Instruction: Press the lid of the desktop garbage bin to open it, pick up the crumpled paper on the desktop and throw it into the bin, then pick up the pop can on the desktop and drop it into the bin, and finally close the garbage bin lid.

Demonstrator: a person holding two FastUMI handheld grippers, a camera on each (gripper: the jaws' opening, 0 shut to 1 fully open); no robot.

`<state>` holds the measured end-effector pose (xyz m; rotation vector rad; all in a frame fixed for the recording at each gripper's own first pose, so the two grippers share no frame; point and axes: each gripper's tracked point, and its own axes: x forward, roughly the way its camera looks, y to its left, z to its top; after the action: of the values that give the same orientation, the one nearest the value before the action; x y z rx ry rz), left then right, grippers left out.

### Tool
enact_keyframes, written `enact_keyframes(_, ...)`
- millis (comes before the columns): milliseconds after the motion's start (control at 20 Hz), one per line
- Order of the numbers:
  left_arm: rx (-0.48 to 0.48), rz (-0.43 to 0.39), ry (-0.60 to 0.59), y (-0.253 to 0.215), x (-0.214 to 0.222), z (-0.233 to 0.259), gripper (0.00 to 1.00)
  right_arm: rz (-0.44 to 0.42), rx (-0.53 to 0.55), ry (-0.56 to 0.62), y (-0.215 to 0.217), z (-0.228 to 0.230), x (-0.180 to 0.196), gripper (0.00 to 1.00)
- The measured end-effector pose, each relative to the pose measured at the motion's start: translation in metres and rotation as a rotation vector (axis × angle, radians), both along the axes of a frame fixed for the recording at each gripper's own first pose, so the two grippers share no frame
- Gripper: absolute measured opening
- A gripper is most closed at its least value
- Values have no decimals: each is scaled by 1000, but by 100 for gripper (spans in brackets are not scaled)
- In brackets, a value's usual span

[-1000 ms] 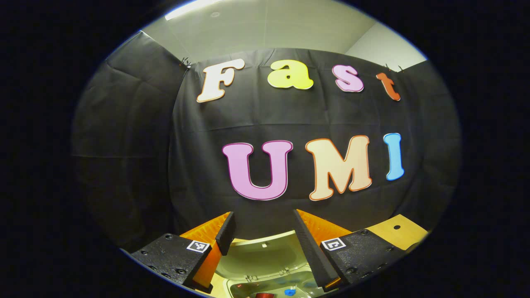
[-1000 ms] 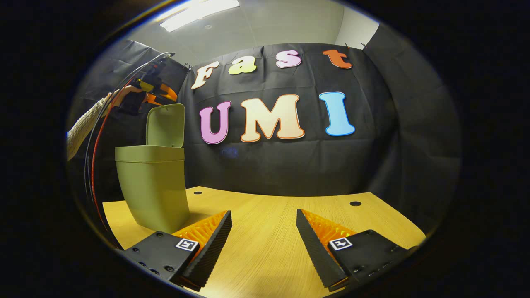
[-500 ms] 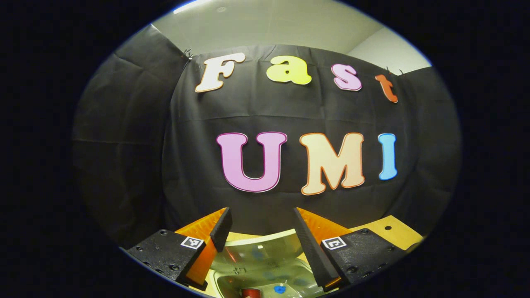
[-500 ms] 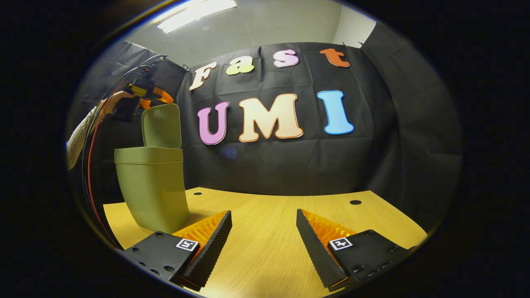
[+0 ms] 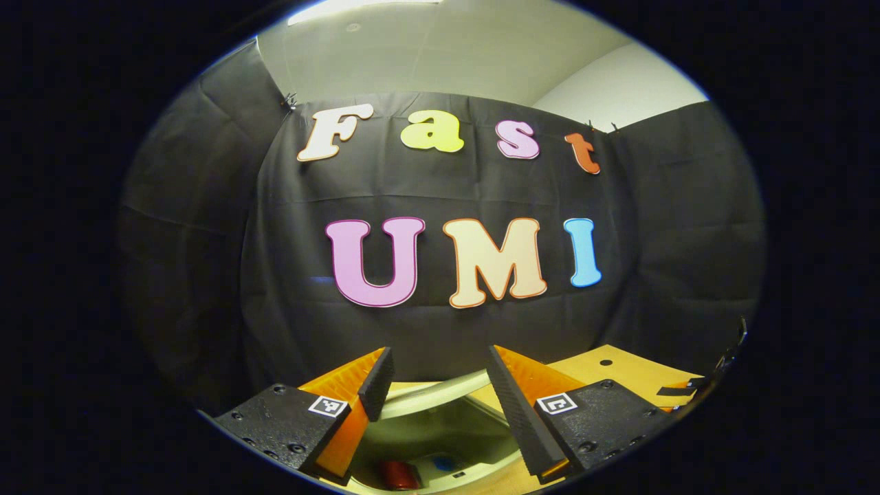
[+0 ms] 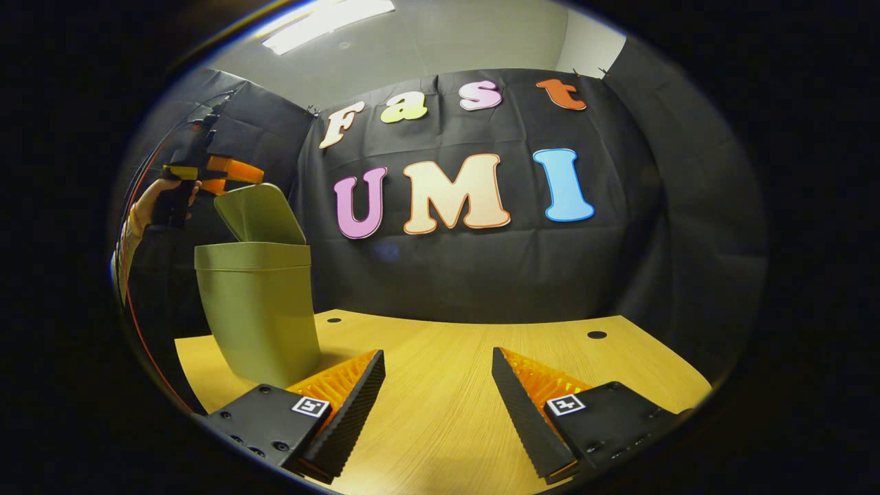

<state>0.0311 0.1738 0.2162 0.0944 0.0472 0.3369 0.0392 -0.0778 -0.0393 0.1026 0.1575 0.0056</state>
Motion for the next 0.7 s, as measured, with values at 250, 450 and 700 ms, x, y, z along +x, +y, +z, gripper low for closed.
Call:
enact_keyframes(250, 6, 3, 44, -15, -10, -47, 87, 11, -6, -8, 6, 4, -2, 99)
enact_keyframes(450, -26, 12, 71, -24, -13, -83, 84, 9, -2, -10, 4, 6, -2, 98)
enact_keyframes(700, 51, 47, 49, -27, -14, -89, 87, 8, 11, -4, 2, 4, -4, 98)
